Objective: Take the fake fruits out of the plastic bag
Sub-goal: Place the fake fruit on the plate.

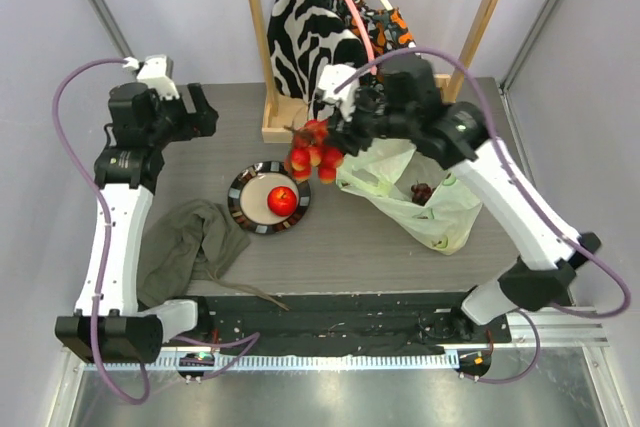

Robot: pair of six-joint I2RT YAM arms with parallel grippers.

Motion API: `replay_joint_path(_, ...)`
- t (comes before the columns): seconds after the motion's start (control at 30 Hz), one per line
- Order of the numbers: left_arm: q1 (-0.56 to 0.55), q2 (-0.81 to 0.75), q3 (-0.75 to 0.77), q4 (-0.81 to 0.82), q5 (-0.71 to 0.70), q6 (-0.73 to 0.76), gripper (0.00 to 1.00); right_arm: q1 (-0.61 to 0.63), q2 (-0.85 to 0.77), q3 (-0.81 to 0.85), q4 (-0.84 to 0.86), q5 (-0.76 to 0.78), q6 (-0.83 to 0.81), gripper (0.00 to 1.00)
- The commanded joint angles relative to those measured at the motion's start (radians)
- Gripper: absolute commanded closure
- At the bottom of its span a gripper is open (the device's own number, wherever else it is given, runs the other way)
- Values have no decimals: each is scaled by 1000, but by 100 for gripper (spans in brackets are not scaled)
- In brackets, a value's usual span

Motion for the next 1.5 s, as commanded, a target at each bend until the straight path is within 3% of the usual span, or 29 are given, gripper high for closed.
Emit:
replay_joint_path(0.0,69,-124,-22,36,41,-38,12,32,121,-38,228,21,21,73)
replay_joint_path(0.57,174,-267,-178,33,138,-112,14,52,554,35,400,153,13,76)
replay_joint_path(0.9,181,-267,-212,52,146,-125,14,121,655,9,447,175,42,76)
replay_joint_path(1.1,185,-248,-209,54,155,-127,14,155,750,118,467,235,78,75)
replay_joint_path(1.3,185,-222,-204,72,170,-138,14,156,786,138,464,276,95,67)
replay_joint_path(1.47,183,-199,-192,95,184,-151,15,162,766,141,461,282,142,48)
